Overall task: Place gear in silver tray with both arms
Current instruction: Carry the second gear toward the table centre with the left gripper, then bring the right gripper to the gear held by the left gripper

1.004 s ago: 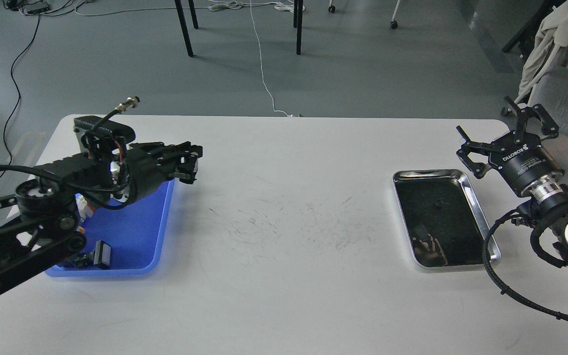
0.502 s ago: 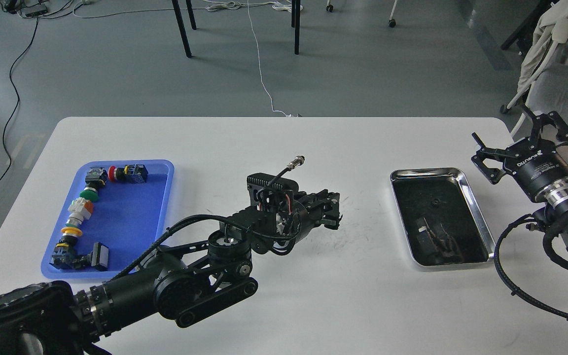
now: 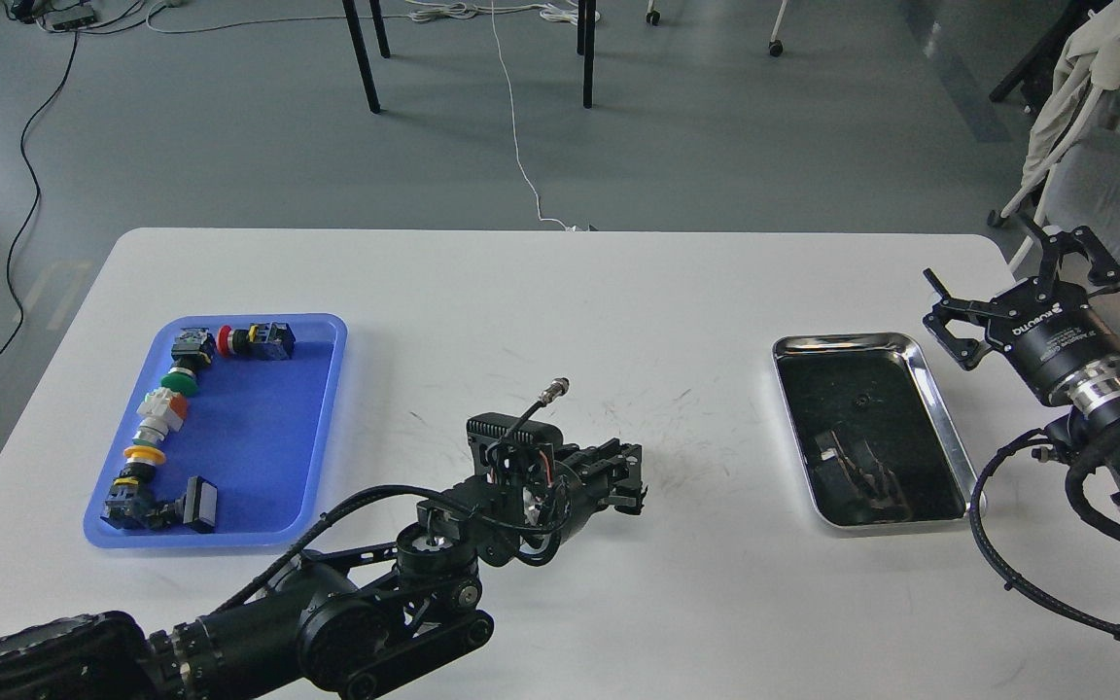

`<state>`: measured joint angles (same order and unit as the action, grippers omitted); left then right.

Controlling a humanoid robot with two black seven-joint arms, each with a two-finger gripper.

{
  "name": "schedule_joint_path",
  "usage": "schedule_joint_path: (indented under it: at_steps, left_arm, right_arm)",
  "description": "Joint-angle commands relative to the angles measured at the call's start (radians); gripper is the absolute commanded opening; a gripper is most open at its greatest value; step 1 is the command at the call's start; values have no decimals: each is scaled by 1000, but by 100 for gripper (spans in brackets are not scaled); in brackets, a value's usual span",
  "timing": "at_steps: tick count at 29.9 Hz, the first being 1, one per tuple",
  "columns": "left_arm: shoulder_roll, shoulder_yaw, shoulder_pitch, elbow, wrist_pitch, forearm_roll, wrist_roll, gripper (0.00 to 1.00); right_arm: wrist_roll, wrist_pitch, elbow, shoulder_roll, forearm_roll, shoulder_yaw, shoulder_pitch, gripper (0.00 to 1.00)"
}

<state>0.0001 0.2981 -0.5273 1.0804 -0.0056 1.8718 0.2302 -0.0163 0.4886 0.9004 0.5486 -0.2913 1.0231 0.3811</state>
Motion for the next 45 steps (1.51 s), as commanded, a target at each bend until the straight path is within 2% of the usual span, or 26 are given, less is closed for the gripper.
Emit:
schedule_joint_path:
  at_steps: [1,5,8,12,15,18,21,23,26,29,34,37,40,45]
  left_arm:
    - [0,-2,4,12,1,0,-6,16]
    - [0,-2,4,29,12,-2,-14,25]
    - [0,-2,4,44,25,-3,-19,38]
    - [0,-2,4,55,35,-10,-54,46]
    - [0,-2,4,61,51,-39,-63,55]
    - [0,-2,1,67,88,-78,-63,69]
    - [0,9,-11,72,131,-121,-63,90]
    - [0,33,-26,73,150,-160,-54,96]
    - [0,140,-42,92,148,-219,-43,98]
    - [0,275,-72,92,150,-299,-26,98]
    - [1,384,-175,92,154,-508,-11,98]
    - [121,409,-223,93,156,-678,-11,98]
    - [219,447,-241,95,150,-845,-11,98]
    - [326,559,-229,108,128,-1202,-12,98]
  right_arm:
    - [1,0,5,1,0,0,1,97]
    - [1,0,6,1,1,-1,1,97]
    - [1,0,8,1,1,-23,7,97]
    - [1,0,8,-4,1,-70,31,97]
    - [1,0,8,-10,4,-93,51,97]
    - [1,0,18,-10,6,-130,91,97]
    - [6,0,40,-10,29,-181,133,97]
    - [10,0,72,-6,64,-210,169,97]
    - [16,0,168,10,142,-244,228,97]
    - [26,0,213,75,237,-335,327,97]
    - [45,0,248,117,334,-699,603,97]
    - [55,0,304,123,372,-871,757,97]
    - [73,0,354,96,484,-1019,902,97]
    - [104,-10,420,-80,577,-1326,1116,97]
